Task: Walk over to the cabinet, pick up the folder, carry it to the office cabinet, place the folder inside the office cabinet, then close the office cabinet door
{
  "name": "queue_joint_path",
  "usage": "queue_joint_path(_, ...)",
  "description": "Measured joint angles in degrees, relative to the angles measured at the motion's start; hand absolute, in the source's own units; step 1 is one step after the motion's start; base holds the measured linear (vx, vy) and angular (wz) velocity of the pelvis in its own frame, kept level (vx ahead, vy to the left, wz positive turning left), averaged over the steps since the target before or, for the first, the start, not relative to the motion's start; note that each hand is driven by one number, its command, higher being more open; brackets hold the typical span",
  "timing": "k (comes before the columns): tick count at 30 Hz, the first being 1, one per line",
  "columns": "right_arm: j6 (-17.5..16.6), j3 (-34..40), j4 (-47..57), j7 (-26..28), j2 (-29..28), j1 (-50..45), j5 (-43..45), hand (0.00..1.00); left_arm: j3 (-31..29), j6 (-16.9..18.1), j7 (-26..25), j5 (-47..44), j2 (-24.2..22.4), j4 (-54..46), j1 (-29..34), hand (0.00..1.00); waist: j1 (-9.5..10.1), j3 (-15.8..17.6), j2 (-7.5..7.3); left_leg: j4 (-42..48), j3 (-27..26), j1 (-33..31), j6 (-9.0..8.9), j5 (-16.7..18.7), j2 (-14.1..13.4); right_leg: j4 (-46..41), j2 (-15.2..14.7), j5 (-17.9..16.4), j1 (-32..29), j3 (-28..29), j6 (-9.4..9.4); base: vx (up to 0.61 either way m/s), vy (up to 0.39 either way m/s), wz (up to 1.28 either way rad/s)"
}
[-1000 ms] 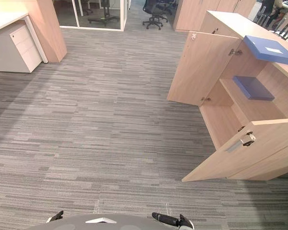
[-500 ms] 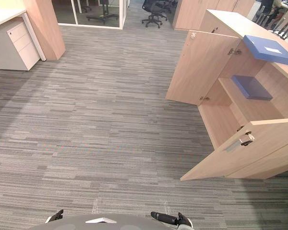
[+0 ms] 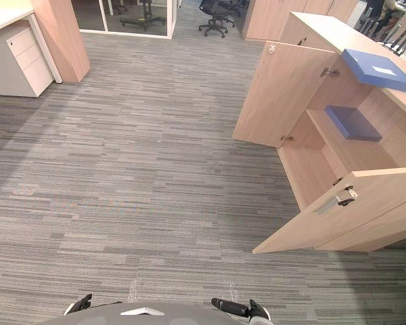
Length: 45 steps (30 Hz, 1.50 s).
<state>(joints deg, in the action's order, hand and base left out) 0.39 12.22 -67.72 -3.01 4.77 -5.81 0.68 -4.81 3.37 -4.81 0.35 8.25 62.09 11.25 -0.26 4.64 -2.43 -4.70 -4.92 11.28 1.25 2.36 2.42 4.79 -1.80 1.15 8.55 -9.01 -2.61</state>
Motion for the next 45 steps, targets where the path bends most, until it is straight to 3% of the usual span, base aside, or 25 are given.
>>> queue_joint_path(1, 0.01, -0.13, -0.05, 0.02, 0.00, 0.01, 0.01, 1.00, -0.01, 0.00, 0.00, 0.00, 0.03, 0.10, -0.02, 1.00, -0.01, 0.20, 0.21, 0.21, -0.07, -0.10, -0.25, 0.18, -0.08, -0.01, 0.05, -0.02, 0.02, 0.04, 0.03, 0.00, 0.000, 0.00)
queue_joint_path(3, -0.01, -1.12, -0.09, 0.21, -0.21, 0.46, 0.02, 1.00, -0.66, 0.07, -0.04, -0.26, 0.55, 0.03, -0.93, 1.00, -0.01, 1.44, -0.43, 10.93, -0.24, -5.19, -1.05, 5.43, -0.73, -0.32, 0.09, -0.21, 0.41, -0.04, 0.31, -0.01, -0.024, 0.00)
queue_joint_path(5, 0.03, -0.60, 0.06, 0.99, 0.30, 0.91, 0.04, 1.00, -3.39, 0.21, -0.06, -0.25, -0.28, -1.98, -1.96, 1.00, 0.21, 3.42, 0.81, 26.63, -2.40, -11.35, -2.29, 12.23, -4.65, -1.01, 2.42, -1.72, 0.59, 0.12, 2.14, -0.11, -0.045, -0.10)
queue_joint_path(7, 0.25, -0.45, 0.88, 0.79, 0.11, 1.22, 0.04, 1.00, -6.64, 0.33, -0.10, -0.75, -1.19, -3.69, -2.47, 1.00, 0.47, 4.11, 0.66, 40.76, -5.31, -17.97, -3.23, 13.66, -7.97, -1.97, 3.26, -2.42, 1.11, 1.33, 3.24, -0.05, -0.023, -0.22)
queue_joint_path(9, 0.39, 0.02, 0.95, 0.37, 0.41, 1.57, 0.11, 1.00, -7.38, 0.76, -0.16, -2.60, -2.05, -4.88, -2.62, 1.00, 1.17, 5.08, 0.85, 43.99, -5.19, -22.09, -2.51, 16.06, -9.30, -2.69, 2.80, -3.11, 1.70, 2.57, 3.80, 0.03, 0.017, -0.29)
queue_joint_path(11, 0.43, 0.75, 0.95, 0.16, 0.69, 1.40, 0.09, 1.00, -7.38, 0.79, -0.30, -2.79, -2.73, -5.48, -2.94, 1.00, 1.52, 5.28, 1.54, 39.77, -3.94, -23.84, -3.31, 15.55, -9.10, -2.78, 1.45, -3.71, 1.84, 3.25, 3.26, 0.03, 0.098, -0.30)
queue_joint_path(14, 0.27, 0.76, 1.48, -0.03, 1.59, 1.12, 0.16, 1.00, -7.64, 1.02, -1.35, -4.87, -3.88, -5.58, -3.42, 1.00, 1.43, 5.68, 2.87, 27.78, -1.95, -23.80, -5.14, 10.22, -9.45, -2.39, -1.56, -5.01, 2.50, 5.44, 1.21, 0.18, 0.300, -0.48)
queue_joint_path(15, 0.32, 0.89, 1.69, -0.13, 1.85, 1.26, 0.14, 1.00, -8.00, 0.98, -1.66, -4.75, -4.33, -5.02, -3.00, 1.00, 1.58, 5.14, 3.94, 25.70, -3.87, -22.81, -4.69, 6.61, -7.98, -1.85, -3.22, -5.39, 2.74, 6.96, 0.37, 0.22, 0.245, -0.37)
queue_joint_path(19, 0.56, 1.87, 1.34, -0.04, 1.69, 2.00, -0.17, 1.00, -7.96, 0.61, -2.22, -4.27, -3.78, -4.75, -2.88, 1.00, 1.31, 4.15, 2.71, 25.01, -6.65, -22.10, -3.00, 7.22, -3.84, -7.66, -7.83, -7.89, 0.50, 7.81, -1.89, 0.30, 0.272, -0.19)
queue_joint_path(20, 0.79, 1.87, 0.92, 0.10, 1.74, 2.18, -0.41, 1.00, -7.76, 0.29, -2.28, -4.27, -3.76, -4.56, -2.66, 1.00, 1.42, 3.70, 2.37, 23.36, -7.67, -20.32, -1.16, 7.42, -2.26, -9.80, -9.33, -8.50, 0.06, 7.81, -2.66, 0.30, 0.206, -0.20)
queue_joint_path(22, 1.59, 1.83, 0.30, 0.75, 1.77, 2.22, -1.28, 1.00, -6.61, 0.21, -2.27, -4.23, -3.84, -4.00, -1.72, 1.00, 1.86, 2.13, 2.18, 18.90, -9.40, -16.43, -0.24, 7.50, -0.07, -14.64, -11.39, -8.98, -1.84, 8.26, -3.36, 0.27, 0.157, -0.39)
queue_joint_path(24, 1.47, 3.87, 0.50, 1.61, 2.45, 2.22, -2.22, 1.00, -6.01, -0.01, -1.96, -4.17, -4.06, -2.82, -0.07, 1.00, 1.66, 0.45, 3.75, 12.86, -10.95, -9.91, 1.69, 6.27, 2.10, -29.44, -13.13, -9.51, -7.15, 9.11, -3.69, 0.34, 0.178, -0.46)
queue_joint_path(25, 1.41, 5.18, 0.80, 1.64, 2.23, 2.26, -2.12, 1.00, -5.62, -0.02, -1.85, -4.19, -4.09, -2.73, 0.15, 1.00, 1.45, 0.45, 3.78, 11.77, -11.22, -7.96, 2.54, 5.88, 2.87, -35.50, -14.14, -9.53, -9.11, 8.41, -3.58, 0.39, 0.188, -0.17)
queue_joint_path(27, 0.70, 7.56, 2.61, 1.71, 0.90, 2.42, -1.98, 1.00, -3.84, -0.05, -0.93, -3.78, -2.67, -2.22, 0.03, 1.00, -0.50, 0.35, 2.42, 10.31, -10.36, -2.33, 4.99, 7.47, 5.79, -58.55, -21.16, -6.68, -16.01, 0.56, 1.19, 0.35, 0.127, 0.31)
queue_joint_path(29, 0.45, 7.51, 2.77, 1.91, 1.09, 2.70, -2.06, 1.00, -3.08, -0.09, -0.92, -2.56, -2.57, -1.76, -0.74, 1.00, -1.39, -0.14, 1.96, 9.87, -8.76, 0.00, 5.10, 7.85, 5.74, -65.75, -23.27, -8.76, -18.03, -6.98, 3.61, 0.33, 0.012, 0.47)
queue_joint_path(30, 0.48, 7.58, 2.79, 1.96, 1.60, 3.45, -2.06, 1.00, -1.67, -0.06, -0.68, -2.03, -2.79, -1.76, -1.98, 1.00, -1.41, 0.50, 3.25, 9.46, -8.27, 2.31, 5.05, 7.87, 4.11, -66.28, -22.18, -12.21, -18.55, -13.26, 3.90, 0.32, -0.035, 0.30)
queue_joint_path(31, 0.49, 7.59, 2.84, 1.97, 1.70, 3.70, -2.05, 1.00, -1.59, -0.02, -0.55, -1.96, -2.93, -1.78, -2.37, 1.00, -1.42, 1.07, 3.56, 9.55, -8.21, 3.12, 4.99, 7.88, 3.31, -65.21, -21.45, -13.56, -18.67, -15.38, 3.83, 0.33, -0.073, 0.22)
queue_joint_path(33, 0.38, 7.79, 3.27, 1.76, 1.58, 4.52, -1.91, 1.00, -1.63, -0.02, -0.13, -1.97, -3.14, -1.73, -2.79, 1.00, -1.68, 2.33, 4.23, 9.62, -8.16, 5.08, 4.07, 8.31, 0.60, -55.31, -18.29, -15.49, -19.73, -20.63, 3.79, 0.26, -0.135, 0.03)
queue_joint_path(36, 0.40, 7.62, 3.39, 1.37, 0.98, 5.06, -0.49, 1.00, -1.85, 0.00, -0.04, -2.02, -2.81, -1.28, -2.98, 1.00, -1.50, 3.22, 3.60, 9.03, -8.79, 7.21, 1.33, 9.92, -1.70, -36.28, -13.71, -12.77, -21.53, -21.90, 1.51, 0.25, -0.165, -0.07)
queue_joint_path(37, 0.47, 7.48, 3.39, 1.24, 0.44, 5.35, 0.16, 1.00, -2.37, 0.01, -0.09, -2.02, -2.55, -1.28, -2.90, 1.00, -1.51, 3.64, 2.90, 8.29, -9.04, 8.45, 0.00, 10.69, -1.96, -26.76, -11.57, -8.11, -21.85, -20.87, 1.17, 0.34, -0.239, -0.13)
queue_joint_path(38, 0.47, 7.56, 3.41, 1.09, -0.09, 5.25, 0.29, 1.00, -3.22, -0.01, -0.14, -2.02, -2.52, -1.01, -2.91, 1.00, -1.63, 4.06, 2.22, 7.79, -9.13, 10.01, -1.74, 11.75, -2.31, -22.11, -9.44, 1.21, -21.29, -18.30, 4.37, 0.35, -0.244, -0.21)
queue_joint_path(39, 0.50, 7.59, 3.32, 1.19, 0.57, 5.49, 0.23, 1.00, -3.70, -0.08, -0.28, -2.00, -3.05, -0.29, -3.05, 1.00, -1.24, 4.39, 2.80, 7.40, -9.56, 10.61, -2.35, 12.11, -3.46, -21.87, -7.77, 1.16, -21.07, -18.03, 5.62, 0.40, -0.284, -0.47)
queue_joint_path(40, 0.57, 7.44, 3.29, 1.05, 0.76, 6.09, 0.15, 1.00, -5.56, -0.07, -0.05, -1.98, -4.07, -0.13, -3.14, 1.00, -0.97, 4.27, 4.47, 7.64, -11.34, 10.25, -2.91, 11.85, -4.61, -21.79, -5.86, 0.12, -21.44, -17.05, 6.17, 0.30, -0.242, -0.54)
queue_joint_path(43, 0.78, 8.21, 3.10, 1.06, 0.89, 6.62, 0.23, 1.00, -7.02, -0.09, -0.02, -1.64, -5.11, 0.69, -4.45, 1.00, -1.71, 4.80, 4.93, 7.63, -12.22, 10.93, -5.06, 10.30, -6.95, -22.66, -3.52, -2.94, -21.04, -17.39, 7.01, 0.27, -0.267, -0.20)
queue_joint_path(45, 1.50, 8.56, 1.63, 0.99, 0.93, 6.26, 0.15, 1.00, -7.32, 0.13, 0.18, -1.35, -5.30, 0.35, -4.68, 1.00, -1.58, 4.65, 4.79, 10.11, -11.89, 12.04, -5.80, 10.31, -10.66, -20.39, 0.45, -4.65, -17.82, -18.10, 7.43, 0.23, -0.223, -0.02)
